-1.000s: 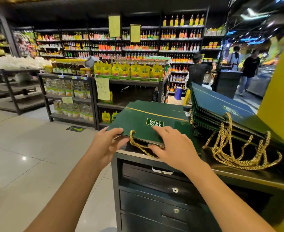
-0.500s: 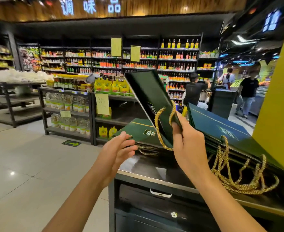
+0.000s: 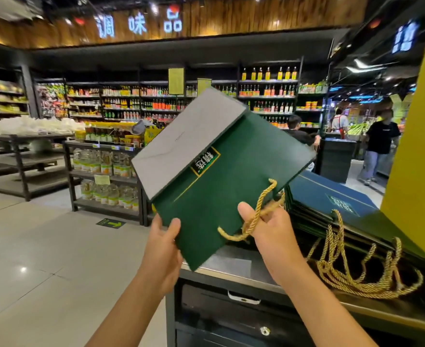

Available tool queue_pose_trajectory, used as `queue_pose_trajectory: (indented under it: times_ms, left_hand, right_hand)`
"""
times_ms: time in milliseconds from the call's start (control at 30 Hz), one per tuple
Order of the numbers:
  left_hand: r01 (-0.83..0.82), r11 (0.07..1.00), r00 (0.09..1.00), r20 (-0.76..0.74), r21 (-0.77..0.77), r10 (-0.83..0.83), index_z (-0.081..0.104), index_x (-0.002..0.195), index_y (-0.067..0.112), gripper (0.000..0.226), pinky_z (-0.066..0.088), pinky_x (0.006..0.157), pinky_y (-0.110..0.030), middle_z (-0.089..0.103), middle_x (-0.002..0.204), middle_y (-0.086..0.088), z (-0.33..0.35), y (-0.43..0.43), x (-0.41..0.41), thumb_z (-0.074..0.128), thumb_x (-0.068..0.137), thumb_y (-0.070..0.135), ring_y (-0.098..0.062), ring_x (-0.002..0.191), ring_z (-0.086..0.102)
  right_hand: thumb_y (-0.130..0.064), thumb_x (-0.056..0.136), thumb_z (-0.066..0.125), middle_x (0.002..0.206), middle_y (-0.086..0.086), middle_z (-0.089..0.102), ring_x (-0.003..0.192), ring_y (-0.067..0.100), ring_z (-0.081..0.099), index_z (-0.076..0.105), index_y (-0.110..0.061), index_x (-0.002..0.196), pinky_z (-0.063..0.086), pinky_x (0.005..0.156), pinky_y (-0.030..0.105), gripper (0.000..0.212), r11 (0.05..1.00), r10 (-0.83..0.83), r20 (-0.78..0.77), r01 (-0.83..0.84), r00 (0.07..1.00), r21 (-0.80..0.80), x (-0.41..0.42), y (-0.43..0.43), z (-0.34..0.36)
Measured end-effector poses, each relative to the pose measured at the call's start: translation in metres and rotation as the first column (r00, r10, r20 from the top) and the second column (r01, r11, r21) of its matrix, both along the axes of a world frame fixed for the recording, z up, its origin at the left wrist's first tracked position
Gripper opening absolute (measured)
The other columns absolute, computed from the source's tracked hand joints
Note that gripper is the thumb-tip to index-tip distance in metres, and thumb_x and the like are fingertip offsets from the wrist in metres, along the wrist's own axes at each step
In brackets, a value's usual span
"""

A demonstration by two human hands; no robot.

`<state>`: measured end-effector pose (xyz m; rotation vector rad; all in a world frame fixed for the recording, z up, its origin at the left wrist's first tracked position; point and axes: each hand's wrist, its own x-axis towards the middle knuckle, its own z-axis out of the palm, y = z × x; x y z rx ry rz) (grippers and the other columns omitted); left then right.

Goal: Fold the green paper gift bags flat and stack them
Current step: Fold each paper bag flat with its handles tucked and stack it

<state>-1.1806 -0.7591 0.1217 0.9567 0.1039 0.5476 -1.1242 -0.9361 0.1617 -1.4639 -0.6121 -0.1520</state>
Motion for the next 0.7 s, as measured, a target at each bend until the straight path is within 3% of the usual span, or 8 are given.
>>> queue_pose_trajectory:
  times_ms: [100, 233, 367, 433, 500, 567, 633, 700]
  left_hand:
    - [-0.126, 0.99, 0.992, -0.017, 0.063, 0.127, 0.054, 0.134, 0.027, 0.033, 0.063, 0.079, -0.044, 0.072, 0.123, -0.001, 0.004, 0.017, -0.001, 0.04, 0.109, 0.011, -0.025, 0.109, 0.071]
    - [-0.218, 0.964, 0.968, -0.095, 0.149, 0.234, 0.058, 0.123, 0.03, 0.029, 0.061, 0.067, -0.036, 0.072, 0.119, -0.002, 0.003, 0.037, 0.002, 0.038, 0.11, 0.015, -0.023, 0.102, 0.071]
    - [-0.225, 0.951, 0.948, -0.178, 0.212, 0.264, 0.057, 0.131, 0.026, 0.029, 0.06, 0.063, -0.032, 0.071, 0.121, -0.002, -0.006, 0.054, 0.002, 0.037, 0.111, 0.018, -0.021, 0.1, 0.071]
    - [-0.214, 0.947, 0.943, -0.201, 0.238, 0.264, 0.057, 0.132, 0.028, 0.031, 0.06, 0.06, -0.03, 0.072, 0.117, 0.002, -0.011, 0.06, 0.0, 0.036, 0.111, 0.018, -0.018, 0.097, 0.071]
    - [-0.187, 0.944, 0.937, -0.24, 0.274, 0.255, 0.057, 0.13, 0.029, 0.031, 0.059, 0.065, -0.031, 0.071, 0.117, 0.002, -0.018, 0.065, -0.001, 0.036, 0.111, 0.017, -0.017, 0.096, 0.07]
    - [-0.132, 0.935, 0.924, -0.3, 0.329, 0.237, 0.058, 0.128, 0.027, 0.029, 0.056, 0.07, -0.032, 0.07, 0.121, -0.003, -0.026, 0.068, 0.001, 0.036, 0.111, 0.018, -0.019, 0.098, 0.069]
    - [-0.069, 0.924, 0.909, -0.359, 0.376, 0.214, 0.059, 0.13, 0.025, 0.029, 0.057, 0.071, -0.034, 0.07, 0.12, -0.005, -0.033, 0.066, 0.005, 0.039, 0.11, 0.019, -0.024, 0.102, 0.069]
    - [-0.051, 0.901, 0.893, -0.384, 0.43, 0.234, 0.061, 0.13, 0.021, 0.028, 0.058, 0.071, -0.034, 0.071, 0.117, -0.007, -0.038, 0.063, 0.01, 0.043, 0.109, 0.02, -0.025, 0.1, 0.07]
  right_hand:
    - [-0.025, 0.099, 0.064, 0.082, 0.011, 0.067, 0.087, 0.021, 0.07, 0.06, -0.001, 0.08, 0.06, 0.089, 0.037, 0.031, 0.982, 0.045, -0.075, -0.058, 0.996, -0.181, 0.01, -0.012, -0.01]
    - [-0.017, 0.101, 0.059, 0.099, -0.001, 0.077, 0.092, 0.015, 0.074, 0.073, -0.022, 0.103, 0.062, 0.084, 0.037, 0.015, 0.943, 0.049, -0.154, -0.096, 0.987, -0.317, 0.009, -0.025, -0.022]
    - [-0.017, 0.098, 0.06, 0.086, 0.0, 0.077, 0.082, 0.015, 0.072, 0.074, -0.024, 0.1, 0.061, 0.082, 0.041, 0.016, 0.818, -0.015, 0.002, 0.014, 1.0, -0.575, 0.01, -0.038, -0.035]
    - [-0.016, 0.095, 0.059, 0.08, -0.006, 0.076, 0.076, 0.011, 0.07, 0.074, -0.03, 0.093, 0.06, 0.08, 0.037, 0.02, 0.811, -0.063, 0.094, 0.106, 0.994, -0.576, 0.011, -0.045, -0.038]
    - [-0.014, 0.094, 0.06, 0.074, -0.008, 0.073, 0.07, 0.005, 0.066, 0.074, -0.03, 0.087, 0.056, 0.072, 0.022, 0.023, 0.818, -0.146, 0.227, 0.247, 0.963, -0.519, 0.013, -0.049, -0.041]
    - [-0.011, 0.096, 0.06, 0.078, -0.01, 0.07, 0.072, 0.004, 0.061, 0.074, -0.027, 0.095, 0.049, 0.067, 0.015, 0.021, 0.819, -0.205, 0.333, 0.348, 0.92, -0.456, 0.019, -0.049, -0.046]
    - [-0.015, 0.099, 0.058, 0.106, -0.009, 0.07, 0.096, 0.001, 0.06, 0.072, -0.023, 0.117, 0.05, 0.088, 0.019, 0.024, 0.778, -0.165, 0.428, 0.384, 0.889, -0.497, 0.031, -0.047, -0.053]
    - [-0.02, 0.103, 0.053, 0.137, -0.007, 0.059, 0.131, 0.009, 0.049, 0.06, -0.022, 0.137, 0.037, 0.114, 0.028, 0.035, 0.686, -0.045, 0.459, 0.361, 0.887, -0.631, 0.047, -0.046, -0.065]
